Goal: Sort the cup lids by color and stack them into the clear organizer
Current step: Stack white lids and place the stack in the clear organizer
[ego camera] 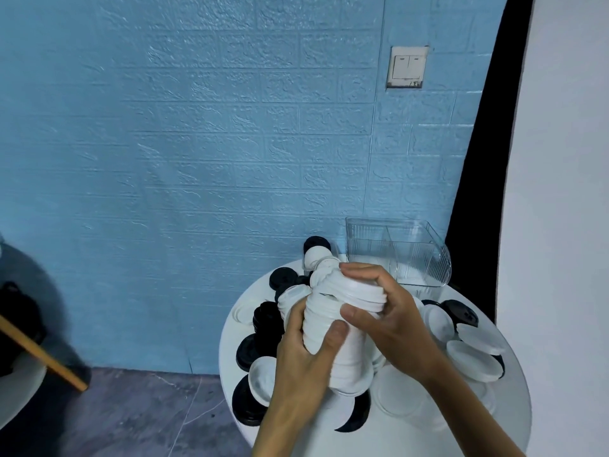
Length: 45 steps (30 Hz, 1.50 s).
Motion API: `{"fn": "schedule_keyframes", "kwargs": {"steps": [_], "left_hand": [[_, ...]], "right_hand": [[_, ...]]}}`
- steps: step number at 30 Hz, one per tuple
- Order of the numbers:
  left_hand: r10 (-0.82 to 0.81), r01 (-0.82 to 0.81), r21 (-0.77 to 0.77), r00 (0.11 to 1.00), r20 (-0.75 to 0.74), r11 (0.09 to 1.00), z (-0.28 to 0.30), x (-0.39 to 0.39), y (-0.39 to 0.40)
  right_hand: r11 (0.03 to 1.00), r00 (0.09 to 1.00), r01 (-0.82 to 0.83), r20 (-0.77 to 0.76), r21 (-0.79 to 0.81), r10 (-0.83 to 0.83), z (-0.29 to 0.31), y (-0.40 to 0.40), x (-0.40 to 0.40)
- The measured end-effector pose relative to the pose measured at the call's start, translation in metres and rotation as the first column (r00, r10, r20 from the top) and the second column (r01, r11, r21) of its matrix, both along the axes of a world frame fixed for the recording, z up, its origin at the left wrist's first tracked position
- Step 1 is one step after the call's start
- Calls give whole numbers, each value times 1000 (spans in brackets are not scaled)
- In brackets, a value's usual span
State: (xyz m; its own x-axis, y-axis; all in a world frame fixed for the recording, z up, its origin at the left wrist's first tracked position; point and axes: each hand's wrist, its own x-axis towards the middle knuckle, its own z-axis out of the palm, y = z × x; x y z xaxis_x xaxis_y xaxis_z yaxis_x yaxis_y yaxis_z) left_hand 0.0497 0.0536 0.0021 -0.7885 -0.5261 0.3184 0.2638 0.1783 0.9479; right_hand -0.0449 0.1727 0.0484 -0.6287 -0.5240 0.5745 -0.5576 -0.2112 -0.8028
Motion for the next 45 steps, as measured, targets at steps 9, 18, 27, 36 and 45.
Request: {"fn": "schedule_keyframes", "kwargs": {"steps": [9, 18, 27, 36, 45], "left_hand": [[6, -5, -42, 1000, 8, 999, -2, -1, -1], [34, -36, -130, 999, -17, 991, -2, 4, -8], [102, -107, -91, 993, -63, 990, -6, 0, 1], [67, -86, -343, 996, -67, 935, -1, 3, -3], [122, -136, -132, 986, -113, 982, 2, 4, -6]], "right_hand": [[999, 999, 40, -21, 15, -40, 6, 2, -5], [982, 996, 82, -52, 168, -75, 19, -18, 3], [983, 978, 169, 136, -72, -159, 7, -37, 11], [973, 946, 194, 286, -124, -152, 6, -36, 16], [968, 970, 235, -37, -89, -239, 1, -17, 7]]}}
